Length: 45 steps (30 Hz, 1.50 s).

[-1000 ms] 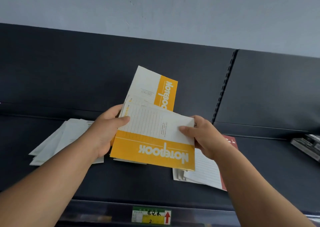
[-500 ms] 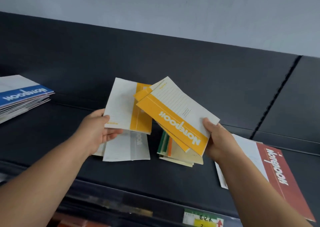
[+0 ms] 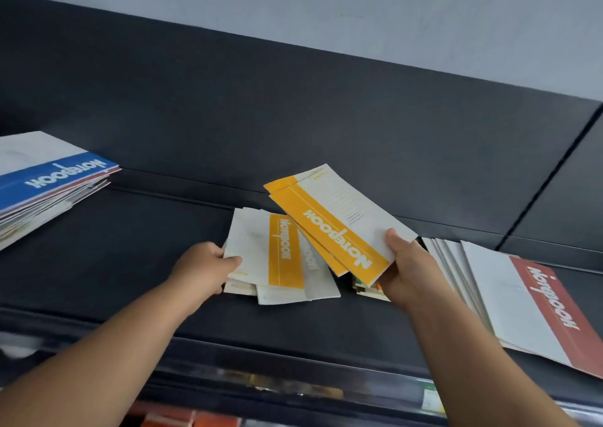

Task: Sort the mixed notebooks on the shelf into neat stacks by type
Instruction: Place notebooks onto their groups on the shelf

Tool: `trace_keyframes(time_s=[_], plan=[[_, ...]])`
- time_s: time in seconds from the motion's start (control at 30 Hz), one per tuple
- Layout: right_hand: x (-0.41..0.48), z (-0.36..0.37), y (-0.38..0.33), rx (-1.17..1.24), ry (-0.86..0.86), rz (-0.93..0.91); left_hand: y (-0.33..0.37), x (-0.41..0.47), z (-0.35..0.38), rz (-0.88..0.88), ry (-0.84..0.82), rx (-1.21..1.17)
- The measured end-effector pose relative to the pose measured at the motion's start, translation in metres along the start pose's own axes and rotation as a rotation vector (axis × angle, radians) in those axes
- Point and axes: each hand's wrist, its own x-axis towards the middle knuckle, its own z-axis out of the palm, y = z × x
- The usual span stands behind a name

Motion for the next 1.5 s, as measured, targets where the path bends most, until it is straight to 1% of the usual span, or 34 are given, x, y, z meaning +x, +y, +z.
trace_keyframes(time_s=[0.07,0.13,0.23,0.27,0.3,0.33,0.43,0.47,0.5,0.57,0.67,0.73,0.8,1.03,1.13,1.27,1.33,1.43,1.5], plan=[[-0.002,0.006,0.004,-0.060,-0.008,-0.022,-0.001,0.006,-0.008,0.051,0.068,0.169],[-0.005,0.012,0.006,-0.147,-0.030,-0.061,0.002,0.012,-0.018,0.133,0.158,0.144],[-0.009,0.020,0.004,-0.280,-0.069,-0.131,0.018,0.013,-0.034,0.393,0.284,0.103],[-0.010,0.022,0.002,-0.317,-0.094,-0.147,0.026,0.009,-0.039,0.457,0.283,0.105],[-0.012,0.024,-0.001,-0.348,-0.128,-0.157,0.034,0.009,-0.043,0.474,0.252,0.080],[-0.014,0.026,-0.003,-0.372,-0.163,-0.161,0.042,0.009,-0.045,0.444,0.195,0.027],[-0.016,0.030,-0.010,-0.373,-0.245,-0.138,0.051,0.011,-0.049,0.177,-0.108,-0.245],[-0.017,0.032,-0.010,-0.368,-0.250,-0.130,0.048,0.011,-0.049,0.114,-0.200,-0.304],[-0.017,0.034,-0.010,-0.366,-0.241,-0.126,0.045,0.010,-0.048,0.085,-0.248,-0.342],[-0.013,0.037,-0.008,-0.344,-0.183,-0.134,0.040,0.013,-0.050,0.095,-0.203,-0.352],[-0.003,0.039,-0.007,-0.267,-0.088,-0.160,0.036,0.015,-0.059,0.065,-0.033,-0.417],[0.001,0.040,-0.009,-0.220,-0.063,-0.148,0.034,0.016,-0.066,0.043,0.058,-0.432],[0.005,0.041,-0.011,-0.212,-0.069,-0.129,0.031,0.016,-0.070,0.039,0.098,-0.438],[0.010,0.047,-0.012,-0.257,-0.069,-0.079,0.030,0.009,-0.072,0.029,0.171,-0.499],[0.015,0.043,-0.016,-0.265,-0.046,-0.118,0.030,0.005,-0.073,0.034,0.202,-0.500],[0.021,0.039,-0.022,-0.217,0.012,-0.149,0.029,0.003,-0.073,0.021,0.230,-0.505],[0.022,0.039,-0.024,-0.197,0.039,-0.136,0.030,0.002,-0.071,0.014,0.242,-0.497],[0.022,0.042,-0.023,-0.114,0.048,-0.092,0.033,-0.001,-0.066,0.002,0.235,-0.494],[0.022,0.043,-0.022,-0.101,0.045,-0.085,0.035,-0.002,-0.063,0.003,0.231,-0.494]])
